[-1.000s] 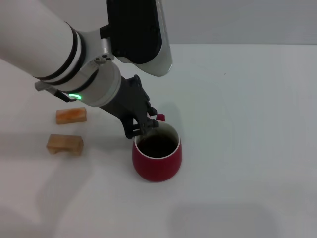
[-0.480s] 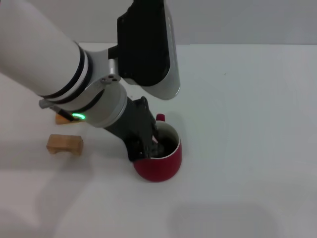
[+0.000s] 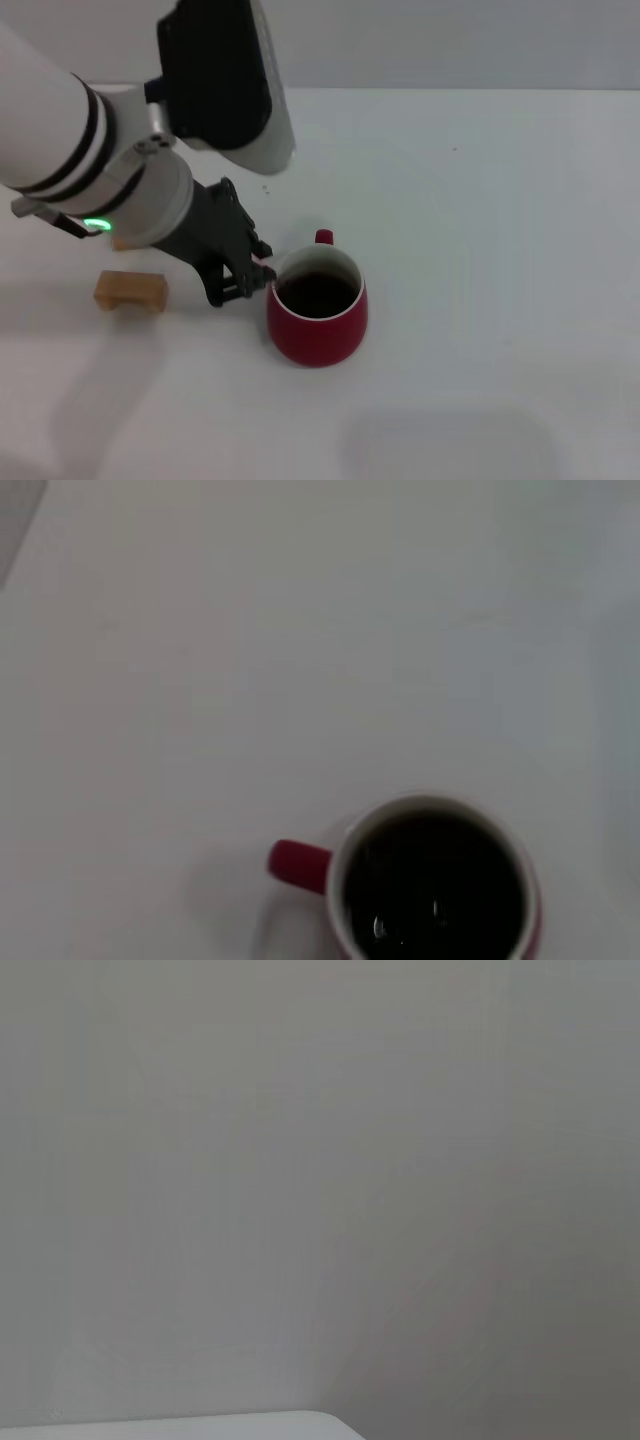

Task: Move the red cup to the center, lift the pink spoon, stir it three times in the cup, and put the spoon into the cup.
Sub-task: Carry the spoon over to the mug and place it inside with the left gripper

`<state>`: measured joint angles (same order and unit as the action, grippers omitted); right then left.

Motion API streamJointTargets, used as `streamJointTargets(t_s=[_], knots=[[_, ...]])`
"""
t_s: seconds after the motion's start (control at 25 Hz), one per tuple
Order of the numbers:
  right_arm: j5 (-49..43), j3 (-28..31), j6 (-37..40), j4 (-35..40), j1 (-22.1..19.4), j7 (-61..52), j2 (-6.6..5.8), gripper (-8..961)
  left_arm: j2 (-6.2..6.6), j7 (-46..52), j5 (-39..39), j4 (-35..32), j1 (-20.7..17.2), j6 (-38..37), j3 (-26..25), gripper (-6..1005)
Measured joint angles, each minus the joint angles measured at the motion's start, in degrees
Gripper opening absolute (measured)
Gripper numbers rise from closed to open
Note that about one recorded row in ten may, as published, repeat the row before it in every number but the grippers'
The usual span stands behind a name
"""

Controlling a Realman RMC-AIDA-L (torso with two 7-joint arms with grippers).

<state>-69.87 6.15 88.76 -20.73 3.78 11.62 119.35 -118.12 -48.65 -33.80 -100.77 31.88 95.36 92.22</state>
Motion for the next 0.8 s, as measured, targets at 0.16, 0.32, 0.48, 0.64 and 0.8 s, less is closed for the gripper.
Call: streamJointTargets(t_s=[0.16,0.32,0.48,0.64,0.8], knots=[[0.0,0.0,0.0,-0.1,0.0,0.0,0.00,-2,0.06,-0.4,0.1,0.9,0.2,-1.8,-1.3,185],[0.0,0.0,0.1,-0.1,-0.1,0.0,0.00,-2,-0.03,-1.0,-0.1,2.4,1.3,-3.3,-1.2,193],[0.0,0.0,0.2,-0.1,-0.2,-0.1,0.00,-1,-0.18,-1.2,-0.4,3.7,2.0,-5.9,-0.6,200],[0.0,-0.1,0.4,-0.1,-0.2,-0.1,0.00,-1,-0.21,-0.3,-0.5,4.0,1.7,-7.8,-0.5,207],[0.0,-0.1,0.5,0.0,-0.2,-0.1,0.00,-1,-0.26,2.9,-0.1,3.1,1.3,-8.9,1.9,214]])
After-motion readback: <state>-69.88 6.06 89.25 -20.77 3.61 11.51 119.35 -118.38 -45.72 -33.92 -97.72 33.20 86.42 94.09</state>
